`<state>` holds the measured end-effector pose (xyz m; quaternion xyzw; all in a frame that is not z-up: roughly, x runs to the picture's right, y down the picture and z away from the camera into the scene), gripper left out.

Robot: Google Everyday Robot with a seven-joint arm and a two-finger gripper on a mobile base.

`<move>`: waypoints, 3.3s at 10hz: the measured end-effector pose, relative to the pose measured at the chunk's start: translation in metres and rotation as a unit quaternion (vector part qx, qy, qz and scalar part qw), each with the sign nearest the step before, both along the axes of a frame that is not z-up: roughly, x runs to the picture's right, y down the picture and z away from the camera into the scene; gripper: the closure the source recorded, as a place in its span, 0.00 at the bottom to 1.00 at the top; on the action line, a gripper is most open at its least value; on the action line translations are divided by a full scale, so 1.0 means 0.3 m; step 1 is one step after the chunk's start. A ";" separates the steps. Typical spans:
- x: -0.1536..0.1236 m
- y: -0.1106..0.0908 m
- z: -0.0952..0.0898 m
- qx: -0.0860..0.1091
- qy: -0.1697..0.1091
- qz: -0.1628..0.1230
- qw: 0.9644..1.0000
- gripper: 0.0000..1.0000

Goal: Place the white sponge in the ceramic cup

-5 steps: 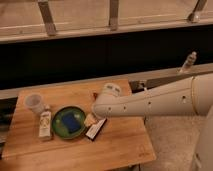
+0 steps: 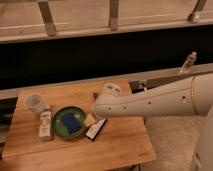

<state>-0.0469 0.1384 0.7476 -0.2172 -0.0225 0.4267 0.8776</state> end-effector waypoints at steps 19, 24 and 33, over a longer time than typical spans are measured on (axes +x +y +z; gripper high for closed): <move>-0.058 -0.043 -0.006 0.014 -0.005 -0.028 0.999 0.20; -0.308 -0.128 0.086 0.025 -0.018 -0.063 0.998 0.20; -0.393 -0.096 0.117 0.015 -0.017 -0.086 0.996 0.20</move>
